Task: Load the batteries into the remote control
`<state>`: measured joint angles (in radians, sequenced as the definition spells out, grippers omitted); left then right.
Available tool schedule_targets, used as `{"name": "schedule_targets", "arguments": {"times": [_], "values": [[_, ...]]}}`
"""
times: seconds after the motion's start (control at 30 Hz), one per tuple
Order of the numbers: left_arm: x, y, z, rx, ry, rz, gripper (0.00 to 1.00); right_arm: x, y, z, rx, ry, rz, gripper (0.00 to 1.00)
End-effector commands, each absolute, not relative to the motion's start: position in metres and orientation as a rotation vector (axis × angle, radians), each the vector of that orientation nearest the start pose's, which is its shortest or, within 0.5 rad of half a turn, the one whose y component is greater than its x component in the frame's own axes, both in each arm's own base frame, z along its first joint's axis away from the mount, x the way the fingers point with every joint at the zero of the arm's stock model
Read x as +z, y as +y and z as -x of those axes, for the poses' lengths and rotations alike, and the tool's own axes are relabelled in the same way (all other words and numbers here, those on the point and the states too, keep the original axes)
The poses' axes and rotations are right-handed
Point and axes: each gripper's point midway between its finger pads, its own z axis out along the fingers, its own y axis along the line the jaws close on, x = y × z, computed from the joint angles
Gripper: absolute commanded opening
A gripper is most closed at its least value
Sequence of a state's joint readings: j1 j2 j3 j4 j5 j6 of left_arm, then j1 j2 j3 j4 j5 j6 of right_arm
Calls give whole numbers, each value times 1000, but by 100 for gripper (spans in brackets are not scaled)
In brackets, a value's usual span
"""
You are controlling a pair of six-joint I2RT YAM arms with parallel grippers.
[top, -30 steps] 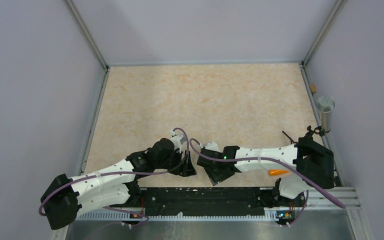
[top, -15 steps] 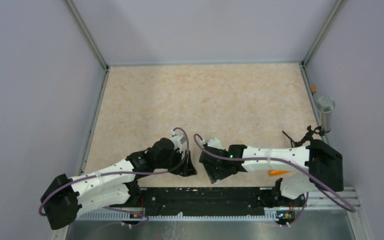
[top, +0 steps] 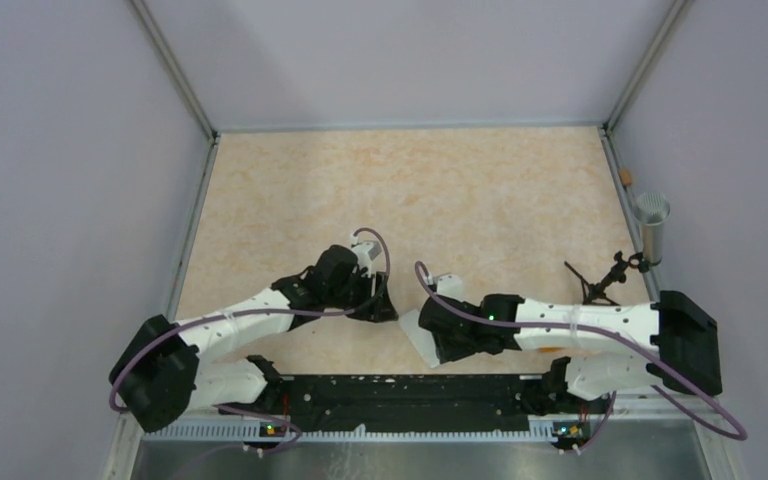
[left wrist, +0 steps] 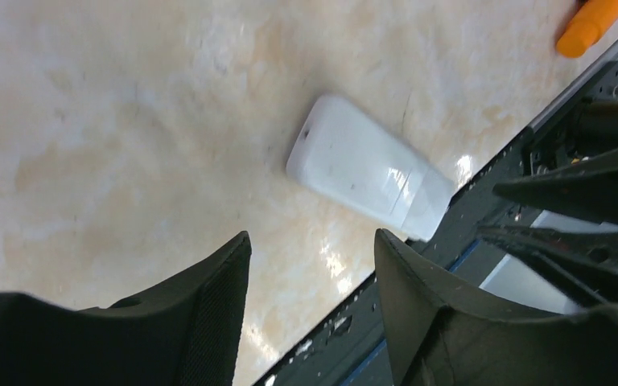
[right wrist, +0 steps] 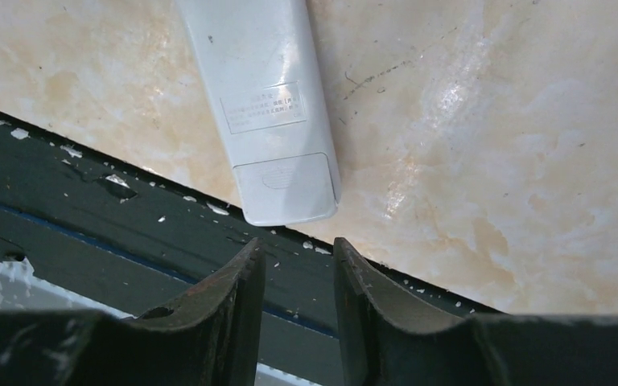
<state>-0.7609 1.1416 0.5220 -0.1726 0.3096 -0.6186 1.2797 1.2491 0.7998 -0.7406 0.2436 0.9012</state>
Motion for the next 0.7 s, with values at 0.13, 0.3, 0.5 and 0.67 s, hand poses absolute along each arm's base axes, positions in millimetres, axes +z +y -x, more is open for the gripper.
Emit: {"name": "schedule_targets", "arguments": {"times": [0.13, 0.3, 0.5, 0.67], "values": [[87, -298, -197, -1053, 2439, -461, 52, 73, 239, -87, 363, 2668, 391, 37], [74, -307, -202, -1063, 2468, -484, 53, 75, 233, -87, 367, 2661, 373, 37], [53, -312, -196, -1103, 2522, -493, 49, 76, 225, -85, 391, 2650, 330, 37], [36, -309, -184, -1125, 2570, -504, 45, 74, 223, -84, 399, 2652, 329, 38]]}}
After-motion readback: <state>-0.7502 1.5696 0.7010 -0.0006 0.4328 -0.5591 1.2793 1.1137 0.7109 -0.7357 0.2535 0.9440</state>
